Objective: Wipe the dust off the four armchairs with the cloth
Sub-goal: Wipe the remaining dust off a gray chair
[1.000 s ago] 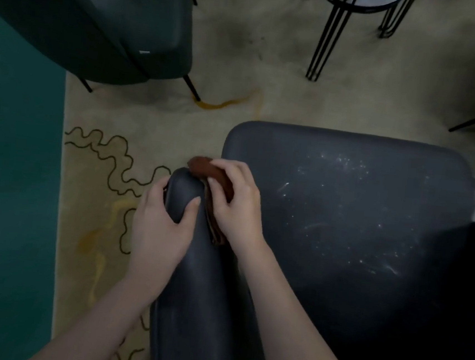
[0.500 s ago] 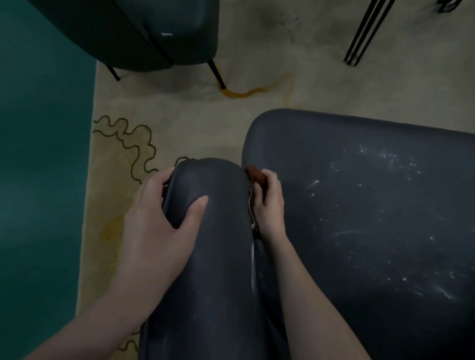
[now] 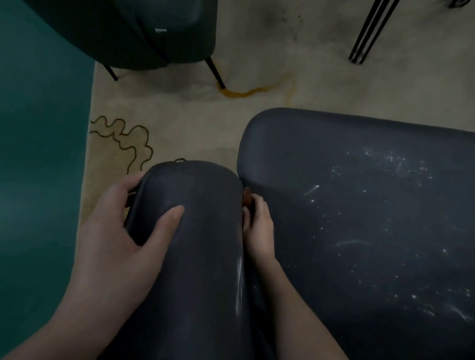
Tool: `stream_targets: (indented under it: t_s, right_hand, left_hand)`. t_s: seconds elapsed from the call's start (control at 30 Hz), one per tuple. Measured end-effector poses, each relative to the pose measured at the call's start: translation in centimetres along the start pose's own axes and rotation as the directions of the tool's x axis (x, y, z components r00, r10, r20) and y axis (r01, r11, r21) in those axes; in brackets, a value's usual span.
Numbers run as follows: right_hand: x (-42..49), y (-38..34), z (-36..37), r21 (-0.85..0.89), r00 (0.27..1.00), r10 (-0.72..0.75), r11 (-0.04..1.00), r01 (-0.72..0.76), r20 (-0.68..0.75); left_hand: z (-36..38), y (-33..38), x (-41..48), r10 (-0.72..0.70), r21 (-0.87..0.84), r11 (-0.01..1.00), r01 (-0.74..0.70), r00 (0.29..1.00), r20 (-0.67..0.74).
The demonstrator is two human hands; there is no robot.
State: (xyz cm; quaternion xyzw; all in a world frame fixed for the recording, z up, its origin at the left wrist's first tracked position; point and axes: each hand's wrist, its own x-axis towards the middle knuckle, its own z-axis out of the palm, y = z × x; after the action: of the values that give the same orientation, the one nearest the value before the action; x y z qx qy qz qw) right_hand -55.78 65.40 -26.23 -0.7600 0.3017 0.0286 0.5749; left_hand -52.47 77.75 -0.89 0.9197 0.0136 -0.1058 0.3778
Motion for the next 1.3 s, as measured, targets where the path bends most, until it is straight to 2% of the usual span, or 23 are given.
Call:
stream_targets:
  t_s: [0.17,0.37,0.5,0.67,1.1,1.2,1.3]
  right_hand:
    - [-1.8,0.5,-0.3,0.083,1.000,0.023,0.996,-0.023,-0.001]
    - [-4.4,-0.4,-1.3,0.267,0.978,0.203,0.941,-0.207,0.043]
    - [-6.2,-1.8,-2.1,0.355,0.977,0.208,0.911,-0.210,0.044]
    - [-8.0,-4.0,-3.6,0.385,0.981,0.194,0.904,-0.187,0.023]
    - [-14.3,-10.6,-7.5,0.343,0.997,0.017,0.939,0.012,-0.079]
    - [-16.0,-12.1,-8.0,0.301,0.994,-0.059,0.950,0.085,-0.097]
    - [-17.9,-13.4,-8.6,0.219,0.976,-0.203,0.951,0.217,-0.085]
  left_hand:
    - [0.0,0.1,0.0,0.009,0.008,1.000,-0.009,1.000,-0.004]
    - [-0.1,0.4,-0.1,-0.001,-0.001,1.000,0.001,1.000,0.009]
    - [-0.3,0.5,-0.1,0.008,-0.010,1.000,-0.007,1.000,0.027]
    - [-0.3,0.4,-0.1,0.026,-0.010,1.000,-0.026,0.998,0.049]
    - [-0.5,0.0,0.2,0.075,0.001,0.997,-0.075,0.995,0.060]
    - [-0.5,0.0,0.3,0.084,-0.006,0.996,-0.084,0.995,0.058]
    - [-0.5,0.0,0.2,0.091,0.010,0.996,-0.091,0.994,0.054]
